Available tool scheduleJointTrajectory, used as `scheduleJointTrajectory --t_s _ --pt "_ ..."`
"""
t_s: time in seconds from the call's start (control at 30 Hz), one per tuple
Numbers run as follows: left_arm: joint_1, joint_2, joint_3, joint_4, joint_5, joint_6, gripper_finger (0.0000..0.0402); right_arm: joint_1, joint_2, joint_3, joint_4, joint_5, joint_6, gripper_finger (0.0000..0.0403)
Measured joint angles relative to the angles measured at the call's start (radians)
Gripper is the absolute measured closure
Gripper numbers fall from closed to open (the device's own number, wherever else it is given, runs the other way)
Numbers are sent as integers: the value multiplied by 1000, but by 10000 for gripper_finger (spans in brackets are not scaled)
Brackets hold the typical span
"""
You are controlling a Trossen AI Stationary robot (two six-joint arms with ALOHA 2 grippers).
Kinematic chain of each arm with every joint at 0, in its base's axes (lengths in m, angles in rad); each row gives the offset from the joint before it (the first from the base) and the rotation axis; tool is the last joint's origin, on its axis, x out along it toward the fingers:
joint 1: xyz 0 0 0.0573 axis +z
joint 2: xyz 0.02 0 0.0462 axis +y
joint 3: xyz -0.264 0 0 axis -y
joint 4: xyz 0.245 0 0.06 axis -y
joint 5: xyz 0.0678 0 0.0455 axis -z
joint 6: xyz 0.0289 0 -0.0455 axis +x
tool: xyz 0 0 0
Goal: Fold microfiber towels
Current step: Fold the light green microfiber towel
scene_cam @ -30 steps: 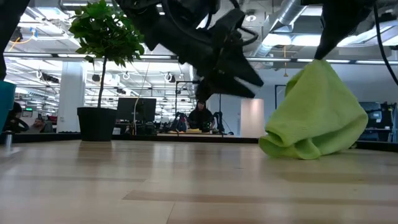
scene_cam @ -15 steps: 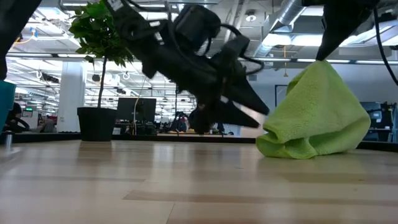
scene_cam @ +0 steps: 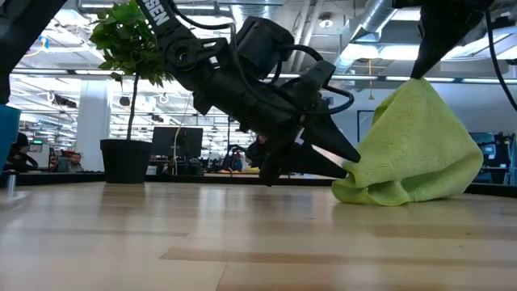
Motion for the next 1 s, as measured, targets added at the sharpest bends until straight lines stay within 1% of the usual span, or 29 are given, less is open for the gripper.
scheduleJointTrajectory --t_s 0.13,0.23,0.43,0.5,0.6,0.77,0.8,0.9,1.0 --pt "5 0 0 21 -11 30 255 0 0 0 0 0 0 399" --pt "3 -1 0 61 7 70 255 0 0 0 0 0 0 399" --pt "3 -1 0 74 42 116 262 0 0 0 0 -1 0 399" --pt "3 -1 0 70 38 126 275 0 0 0 0 -1 0 399" --pt "3 -1 0 70 8 140 305 0 0 0 0 -1 0 399" --pt "3 -1 0 68 -19 183 384 0 0 0 0 -1 0 399" --pt "3 -1 0 68 -19 192 393 0 0 0 0 -1 0 399" --pt "3 -9 0 60 -19 212 396 0 0 0 0 -6 1 399" --pt "6 -55 0 1 -27 247 400 -2 0 0 -1 -40 9 396"
